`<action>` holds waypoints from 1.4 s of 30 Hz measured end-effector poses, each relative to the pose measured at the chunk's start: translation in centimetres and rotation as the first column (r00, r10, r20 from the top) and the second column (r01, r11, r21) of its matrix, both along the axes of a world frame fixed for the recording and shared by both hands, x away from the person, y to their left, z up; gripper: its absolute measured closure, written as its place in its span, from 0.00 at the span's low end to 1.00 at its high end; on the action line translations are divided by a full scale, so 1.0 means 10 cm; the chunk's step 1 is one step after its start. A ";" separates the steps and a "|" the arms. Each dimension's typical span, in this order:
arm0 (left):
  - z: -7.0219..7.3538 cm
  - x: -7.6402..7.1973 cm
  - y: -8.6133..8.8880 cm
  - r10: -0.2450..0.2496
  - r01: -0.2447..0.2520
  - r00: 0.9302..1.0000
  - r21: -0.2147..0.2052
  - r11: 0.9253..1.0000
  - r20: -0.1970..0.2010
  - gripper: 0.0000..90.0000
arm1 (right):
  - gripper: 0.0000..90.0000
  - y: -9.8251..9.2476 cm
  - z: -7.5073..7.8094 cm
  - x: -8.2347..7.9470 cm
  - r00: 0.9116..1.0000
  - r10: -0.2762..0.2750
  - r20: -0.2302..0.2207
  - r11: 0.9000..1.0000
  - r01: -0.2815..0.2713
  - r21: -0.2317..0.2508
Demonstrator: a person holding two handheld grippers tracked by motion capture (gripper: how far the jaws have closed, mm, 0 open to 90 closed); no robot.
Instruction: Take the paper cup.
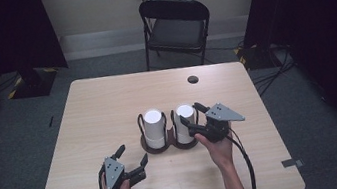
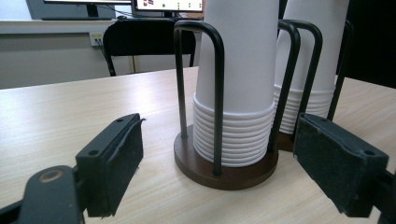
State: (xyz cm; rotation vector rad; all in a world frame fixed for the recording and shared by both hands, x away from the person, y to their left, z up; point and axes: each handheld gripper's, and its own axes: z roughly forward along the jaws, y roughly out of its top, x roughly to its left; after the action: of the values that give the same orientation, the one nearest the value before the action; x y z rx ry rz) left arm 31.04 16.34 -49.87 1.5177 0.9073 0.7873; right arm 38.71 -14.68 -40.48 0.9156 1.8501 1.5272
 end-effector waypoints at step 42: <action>0.00 0.00 0.00 0.000 0.000 1.000 -0.004 1.000 0.003 0.19 | 0.38 0.19 -0.14 0.31 0.997 -0.011 -0.071 0.999 0.007 -0.053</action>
State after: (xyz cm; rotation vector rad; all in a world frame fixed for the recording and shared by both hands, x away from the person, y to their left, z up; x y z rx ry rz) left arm 31.01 16.37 -49.88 1.5124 0.9058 0.7867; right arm 41.77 -12.81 -41.87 0.9636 1.9242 1.4507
